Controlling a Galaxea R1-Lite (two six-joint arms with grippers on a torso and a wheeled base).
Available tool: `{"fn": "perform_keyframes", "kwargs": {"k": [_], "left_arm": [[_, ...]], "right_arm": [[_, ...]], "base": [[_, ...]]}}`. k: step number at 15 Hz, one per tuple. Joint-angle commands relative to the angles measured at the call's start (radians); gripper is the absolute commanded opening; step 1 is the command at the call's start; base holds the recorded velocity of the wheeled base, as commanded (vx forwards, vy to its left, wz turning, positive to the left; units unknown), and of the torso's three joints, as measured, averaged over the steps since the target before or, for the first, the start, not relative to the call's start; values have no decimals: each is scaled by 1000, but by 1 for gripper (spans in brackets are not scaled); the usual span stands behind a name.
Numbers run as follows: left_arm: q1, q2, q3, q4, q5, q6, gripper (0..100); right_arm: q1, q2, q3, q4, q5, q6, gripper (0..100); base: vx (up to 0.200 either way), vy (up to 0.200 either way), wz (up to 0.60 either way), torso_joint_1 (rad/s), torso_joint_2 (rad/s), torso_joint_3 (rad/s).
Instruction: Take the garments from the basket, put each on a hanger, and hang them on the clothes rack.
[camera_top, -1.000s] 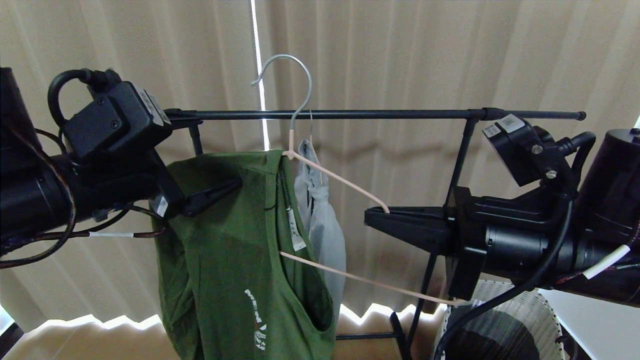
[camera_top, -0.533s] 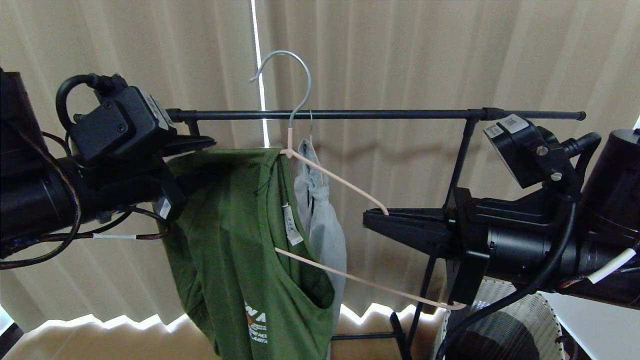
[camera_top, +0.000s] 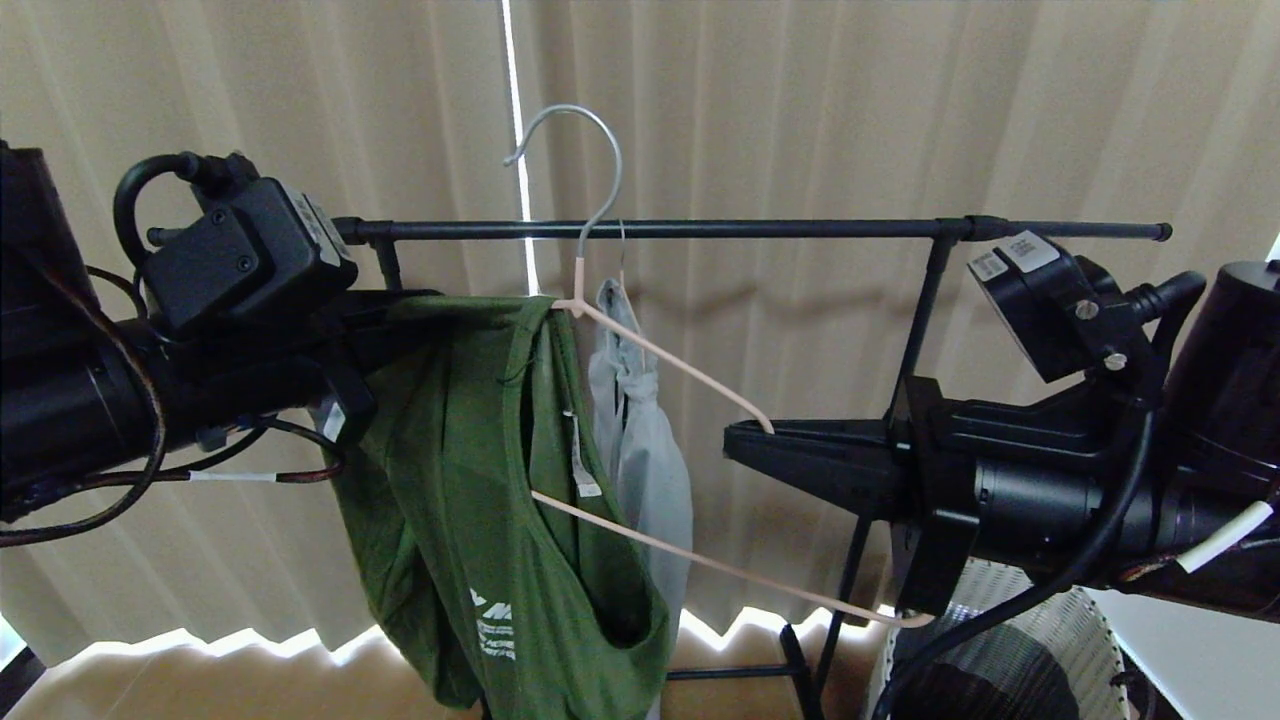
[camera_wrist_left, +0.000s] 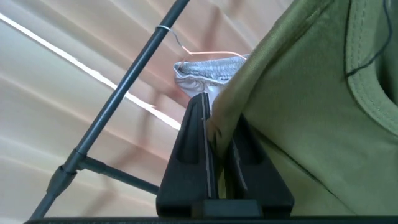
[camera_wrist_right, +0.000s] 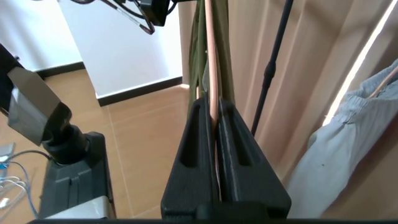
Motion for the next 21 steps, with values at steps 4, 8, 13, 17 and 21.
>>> {"fn": "perform_keyframes", "kwargs": {"k": [4,8,13,17,21], "left_arm": [[3,-2,7,-26,46,-6,0],[2,-25,64,-26,280,-56,0],[0,-39,68,-25,481,-179,0],[-12,-38,39,-28,494,-259,0],[-115,-45,-5,-29,488,-339,0]], "right_arm": [[-4,-1,2,17,-9,-26,100],[-39,-18,6,14,-70,-168,100],[-42,-12,19,23,-167,-192,100],[-44,-7,76,37,-179,-194,100],[-27,66,71,23,-237,-189,100]], "base": [[0,0,0,0,0,0],[0,0,0,0,0,0],[0,0,0,0,0,0],[0,0,0,0,0,0],[0,0,0,0,0,0]]}}
